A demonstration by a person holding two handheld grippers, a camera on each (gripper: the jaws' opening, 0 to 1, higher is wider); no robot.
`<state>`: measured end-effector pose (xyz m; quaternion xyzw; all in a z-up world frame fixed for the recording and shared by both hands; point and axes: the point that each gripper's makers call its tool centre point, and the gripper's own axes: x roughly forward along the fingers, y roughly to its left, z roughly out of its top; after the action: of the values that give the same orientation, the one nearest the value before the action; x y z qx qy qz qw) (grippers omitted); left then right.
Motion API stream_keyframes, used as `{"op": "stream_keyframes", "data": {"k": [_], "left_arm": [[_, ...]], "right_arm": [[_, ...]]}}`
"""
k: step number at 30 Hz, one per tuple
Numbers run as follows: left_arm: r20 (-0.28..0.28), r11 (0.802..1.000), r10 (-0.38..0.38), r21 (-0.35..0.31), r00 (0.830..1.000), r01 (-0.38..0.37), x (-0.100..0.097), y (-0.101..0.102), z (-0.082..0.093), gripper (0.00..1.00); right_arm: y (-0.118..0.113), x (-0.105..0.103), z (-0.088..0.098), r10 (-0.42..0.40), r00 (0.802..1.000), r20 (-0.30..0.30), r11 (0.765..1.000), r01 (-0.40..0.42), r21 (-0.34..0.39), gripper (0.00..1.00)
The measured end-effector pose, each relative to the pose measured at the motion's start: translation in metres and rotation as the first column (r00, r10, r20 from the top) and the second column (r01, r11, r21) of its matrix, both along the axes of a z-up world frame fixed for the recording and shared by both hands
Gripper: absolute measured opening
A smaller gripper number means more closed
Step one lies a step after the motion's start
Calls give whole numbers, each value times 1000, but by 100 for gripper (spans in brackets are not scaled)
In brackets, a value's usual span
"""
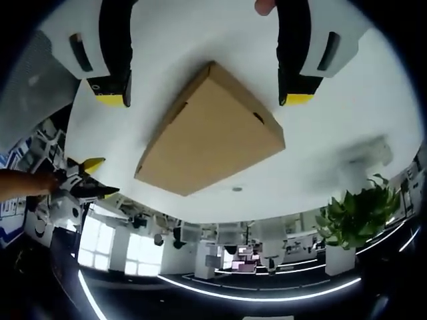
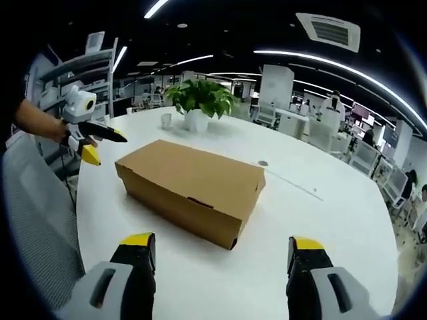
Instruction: Operate the shoe box by opening the lid, removing the specified soft item, and placing it in the target area until the item is outside and the box remains undamaged.
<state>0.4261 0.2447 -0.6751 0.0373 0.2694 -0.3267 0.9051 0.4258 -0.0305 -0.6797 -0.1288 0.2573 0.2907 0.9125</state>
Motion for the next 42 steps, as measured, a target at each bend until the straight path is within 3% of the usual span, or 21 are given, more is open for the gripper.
{"op": "stream_keyframes", "data": {"k": [5,22,31,36,42], "left_arm": [[-18,1000,5,2,1000,-5,0,-3,-3,88],[-75,999,51,13,996,-50,6,-2,-20,80],[-103,996,85,1,991,-86,12,-6,-27,73],[-104,995,94,-9,990,-95,15,-9,-28,71],[-110,994,102,-23,989,-105,18,-14,-30,70]], "right_arm": [[3,6,2,8,1000,6,1000,-9,25,78],[17,25,-14,87,996,-9,996,-88,-8,66],[25,38,-21,80,996,-28,997,-80,3,57],[31,45,-22,70,997,-42,997,-68,41,57],[34,50,-26,85,995,-54,996,-83,34,56]]}}
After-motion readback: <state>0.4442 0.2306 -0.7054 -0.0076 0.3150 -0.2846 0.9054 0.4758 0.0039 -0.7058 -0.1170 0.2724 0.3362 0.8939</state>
